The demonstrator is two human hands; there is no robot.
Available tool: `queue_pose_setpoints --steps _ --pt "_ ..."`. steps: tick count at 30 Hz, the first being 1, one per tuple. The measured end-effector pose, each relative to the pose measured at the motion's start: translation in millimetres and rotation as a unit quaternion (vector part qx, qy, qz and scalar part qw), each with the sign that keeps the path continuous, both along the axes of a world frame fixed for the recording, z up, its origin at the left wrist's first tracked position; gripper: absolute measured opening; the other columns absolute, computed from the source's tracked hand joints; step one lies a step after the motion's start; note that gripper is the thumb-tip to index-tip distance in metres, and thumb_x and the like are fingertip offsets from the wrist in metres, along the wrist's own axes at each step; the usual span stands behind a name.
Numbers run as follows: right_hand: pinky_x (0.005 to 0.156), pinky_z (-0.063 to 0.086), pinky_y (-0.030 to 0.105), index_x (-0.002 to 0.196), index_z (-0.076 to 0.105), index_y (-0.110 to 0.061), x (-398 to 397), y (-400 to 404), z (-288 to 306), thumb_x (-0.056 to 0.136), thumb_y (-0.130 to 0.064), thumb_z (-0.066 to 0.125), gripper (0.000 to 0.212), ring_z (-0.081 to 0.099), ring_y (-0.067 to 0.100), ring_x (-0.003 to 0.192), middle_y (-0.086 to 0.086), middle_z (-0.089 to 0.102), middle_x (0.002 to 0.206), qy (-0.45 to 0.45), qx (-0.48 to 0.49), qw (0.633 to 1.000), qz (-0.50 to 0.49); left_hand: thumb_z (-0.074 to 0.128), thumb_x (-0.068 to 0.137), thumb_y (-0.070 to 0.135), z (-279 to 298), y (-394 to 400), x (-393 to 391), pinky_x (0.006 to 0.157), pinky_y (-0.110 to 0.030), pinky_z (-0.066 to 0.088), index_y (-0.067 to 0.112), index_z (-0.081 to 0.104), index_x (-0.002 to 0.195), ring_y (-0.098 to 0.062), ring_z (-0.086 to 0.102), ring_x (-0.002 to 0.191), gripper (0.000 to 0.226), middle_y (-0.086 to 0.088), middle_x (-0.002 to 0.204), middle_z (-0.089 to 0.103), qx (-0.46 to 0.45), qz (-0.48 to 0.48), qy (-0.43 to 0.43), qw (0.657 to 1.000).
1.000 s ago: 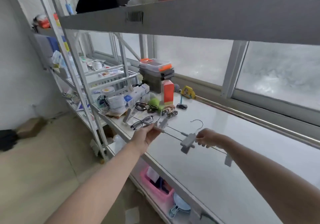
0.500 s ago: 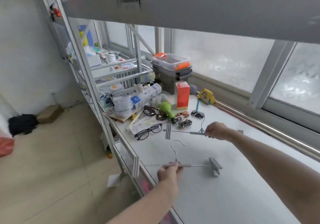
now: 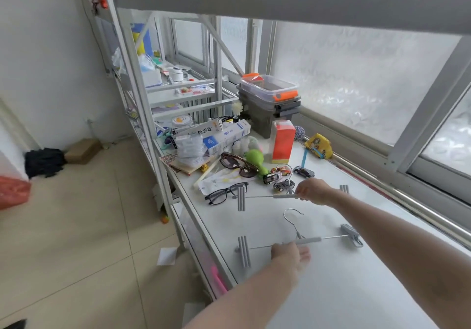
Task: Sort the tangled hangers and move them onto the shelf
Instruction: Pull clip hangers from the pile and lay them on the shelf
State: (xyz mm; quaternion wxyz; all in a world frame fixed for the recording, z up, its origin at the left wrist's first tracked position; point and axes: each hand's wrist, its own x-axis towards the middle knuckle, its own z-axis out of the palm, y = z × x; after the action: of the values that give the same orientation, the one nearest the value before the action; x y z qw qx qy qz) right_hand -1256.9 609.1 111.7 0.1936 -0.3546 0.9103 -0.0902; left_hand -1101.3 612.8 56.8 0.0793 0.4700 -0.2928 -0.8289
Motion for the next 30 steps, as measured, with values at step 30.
queue_pose_setpoints --steps 30 --pt "0.063 0.039 0.026 0.101 0.07 -0.008 -24 44 -21 0.084 -0.013 0.064 0.018 0.057 0.026 0.086 0.017 0.07 0.103 0.023 -0.087 0.988 -0.124 0.045 0.09 0.006 40 -114 42 0.078 -0.032 0.052 0.004 0.065 0.107 -0.026 0.066 0.077 0.026 -0.015 0.097 0.066 -0.597 -0.176 -0.1 0.777"
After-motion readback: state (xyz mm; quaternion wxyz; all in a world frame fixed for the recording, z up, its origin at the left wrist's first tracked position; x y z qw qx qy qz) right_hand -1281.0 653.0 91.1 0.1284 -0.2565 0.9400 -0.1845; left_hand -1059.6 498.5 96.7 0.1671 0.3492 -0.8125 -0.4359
